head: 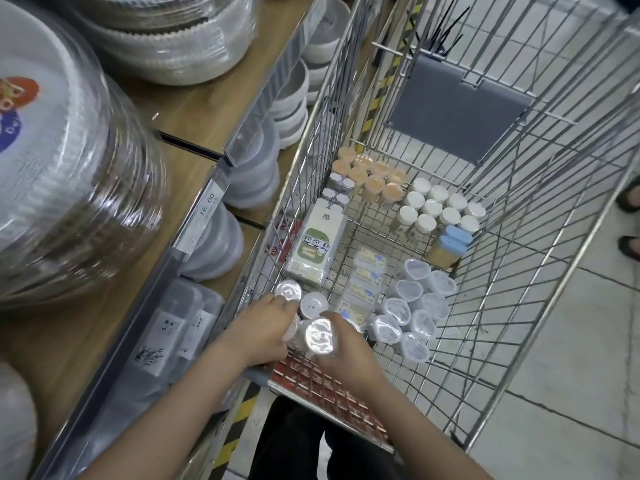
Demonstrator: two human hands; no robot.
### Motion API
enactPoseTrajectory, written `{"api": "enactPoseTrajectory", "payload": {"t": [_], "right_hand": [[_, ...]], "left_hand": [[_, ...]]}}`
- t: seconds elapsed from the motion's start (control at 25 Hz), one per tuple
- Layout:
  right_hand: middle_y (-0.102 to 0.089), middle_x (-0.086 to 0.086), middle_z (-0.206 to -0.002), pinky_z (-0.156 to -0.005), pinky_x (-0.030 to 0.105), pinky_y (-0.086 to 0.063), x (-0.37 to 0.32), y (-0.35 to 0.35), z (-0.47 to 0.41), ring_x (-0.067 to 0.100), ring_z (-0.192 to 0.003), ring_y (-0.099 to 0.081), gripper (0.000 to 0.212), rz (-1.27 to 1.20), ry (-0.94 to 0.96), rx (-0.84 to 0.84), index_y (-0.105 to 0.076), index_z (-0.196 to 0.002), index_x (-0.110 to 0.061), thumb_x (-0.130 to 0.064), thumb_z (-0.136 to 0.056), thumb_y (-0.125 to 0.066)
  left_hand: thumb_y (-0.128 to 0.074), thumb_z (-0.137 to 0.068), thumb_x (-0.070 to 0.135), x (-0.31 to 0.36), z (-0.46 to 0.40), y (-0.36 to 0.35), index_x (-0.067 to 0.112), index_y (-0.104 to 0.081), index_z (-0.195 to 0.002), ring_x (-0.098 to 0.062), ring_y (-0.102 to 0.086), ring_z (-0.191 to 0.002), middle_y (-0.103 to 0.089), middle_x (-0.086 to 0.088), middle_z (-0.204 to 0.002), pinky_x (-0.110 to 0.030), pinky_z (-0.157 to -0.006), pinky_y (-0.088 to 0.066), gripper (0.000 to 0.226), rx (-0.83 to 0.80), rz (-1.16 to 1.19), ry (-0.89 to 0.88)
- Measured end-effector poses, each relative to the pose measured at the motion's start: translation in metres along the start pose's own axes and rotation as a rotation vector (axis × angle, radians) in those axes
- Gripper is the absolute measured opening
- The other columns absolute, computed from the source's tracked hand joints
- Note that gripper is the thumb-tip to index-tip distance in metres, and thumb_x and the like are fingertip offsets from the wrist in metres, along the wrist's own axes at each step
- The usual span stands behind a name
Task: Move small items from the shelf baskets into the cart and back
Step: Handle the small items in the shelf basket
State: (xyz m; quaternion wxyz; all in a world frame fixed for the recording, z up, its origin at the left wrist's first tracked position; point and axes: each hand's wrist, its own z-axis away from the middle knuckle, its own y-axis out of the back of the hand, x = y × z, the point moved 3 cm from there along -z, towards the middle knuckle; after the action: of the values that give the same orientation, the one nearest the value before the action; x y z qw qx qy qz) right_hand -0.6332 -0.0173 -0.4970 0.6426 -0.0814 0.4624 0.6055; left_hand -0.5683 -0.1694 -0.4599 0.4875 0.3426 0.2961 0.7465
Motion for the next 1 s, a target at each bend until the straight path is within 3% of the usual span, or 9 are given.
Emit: {"api": "enactPoseTrajectory", "payload": {"t": [0.08,0.24,0.4,0.52,0.64,0.76,0.88,1.0], "right_hand": [[-0.056,-0.016,-0.116,-0.086,0.026,-0.048,-0.009,0.025,0.018,0.006,-0.102,-0.055,0.072,-0.080,-0.006,0.043,-0.042,-0.131,-0.031,-0.032,-0.069,-0.078],[-0.056,-0.023,-0.112,-0.082,0.013,-0.044,-0.030,0.078,0.065,-0.001,-0.104,-0.055,0.065,-0.160,0.052,0.108,-0.045,-0.120,-0.041,-0.025,-0.068,-0.080],[-0.061,-0.022,-0.112,-0.082,0.006,-0.042,-0.061,0.124,0.117,-0.009,-0.105,-0.054,0.066,-0.284,0.098,0.123,-0.052,-0.120,-0.037,-0.031,-0.063,-0.084],[-0.066,-0.021,-0.109,-0.082,0.011,-0.046,-0.088,0.150,0.152,-0.002,-0.102,-0.061,0.070,-0.436,0.158,0.115,-0.058,-0.116,-0.032,-0.041,-0.052,-0.083],[-0.068,-0.014,-0.108,-0.082,0.020,-0.049,-0.107,0.162,0.176,0.006,-0.103,-0.063,0.070,-0.558,0.198,0.099,-0.060,-0.114,-0.029,-0.044,-0.048,-0.080],[-0.066,-0.009,-0.115,-0.088,0.028,-0.050,-0.127,0.164,0.198,0.008,-0.108,-0.061,0.073,-0.605,0.253,0.037,-0.058,-0.118,-0.031,-0.046,-0.049,-0.078],[-0.066,-0.010,-0.116,-0.084,0.027,-0.052,-0.149,0.154,0.216,0.006,-0.106,-0.062,0.070,-0.594,0.314,-0.072,-0.058,-0.116,-0.035,-0.049,-0.050,-0.075],[-0.069,-0.011,-0.110,-0.077,0.026,-0.053,-0.170,0.135,0.234,0.008,-0.103,-0.064,0.062,-0.580,0.356,-0.216,-0.062,-0.110,-0.034,-0.047,-0.051,-0.075]], "left_hand": [[-0.059,-0.080,0.034,0.009,0.015,0.023,0.017,-0.035,-0.139,-0.016,-0.034,-0.127,-0.043,0.000,-0.137,-0.030,-0.105,-0.033,0.066,0.081,0.201,0.008],[-0.070,-0.075,0.045,0.039,0.053,0.064,0.035,-0.034,-0.135,-0.007,-0.038,-0.121,-0.043,0.013,-0.127,-0.031,-0.100,-0.037,0.070,0.265,0.533,0.084],[-0.080,-0.068,0.030,0.077,0.096,0.096,0.045,-0.039,-0.121,0.000,-0.051,-0.109,-0.051,0.021,-0.117,-0.025,-0.092,-0.046,0.069,0.436,0.944,0.122],[-0.085,-0.064,0.023,0.103,0.135,0.117,0.042,-0.045,-0.118,0.008,-0.055,-0.100,-0.057,0.023,-0.111,-0.013,-0.083,-0.048,0.069,0.583,1.183,0.105],[-0.081,-0.048,0.042,0.118,0.177,0.130,0.030,-0.056,-0.112,0.002,-0.060,-0.092,-0.064,0.021,-0.104,-0.015,-0.073,-0.050,0.069,0.753,1.374,0.110],[-0.076,-0.045,0.045,0.129,0.222,0.133,0.026,-0.061,-0.105,-0.006,-0.064,-0.089,-0.068,0.013,-0.099,-0.020,-0.067,-0.052,0.065,0.901,1.524,0.151],[-0.076,-0.047,0.042,0.141,0.274,0.123,0.020,-0.065,-0.103,-0.007,-0.066,-0.084,-0.071,0.006,-0.094,-0.017,-0.063,-0.051,0.062,1.080,1.656,0.198],[-0.087,-0.032,0.056,0.151,0.326,0.099,0.021,-0.068,-0.101,-0.006,-0.067,-0.080,-0.073,0.006,-0.091,-0.017,-0.060,-0.052,0.079,1.255,1.742,0.320]]}}
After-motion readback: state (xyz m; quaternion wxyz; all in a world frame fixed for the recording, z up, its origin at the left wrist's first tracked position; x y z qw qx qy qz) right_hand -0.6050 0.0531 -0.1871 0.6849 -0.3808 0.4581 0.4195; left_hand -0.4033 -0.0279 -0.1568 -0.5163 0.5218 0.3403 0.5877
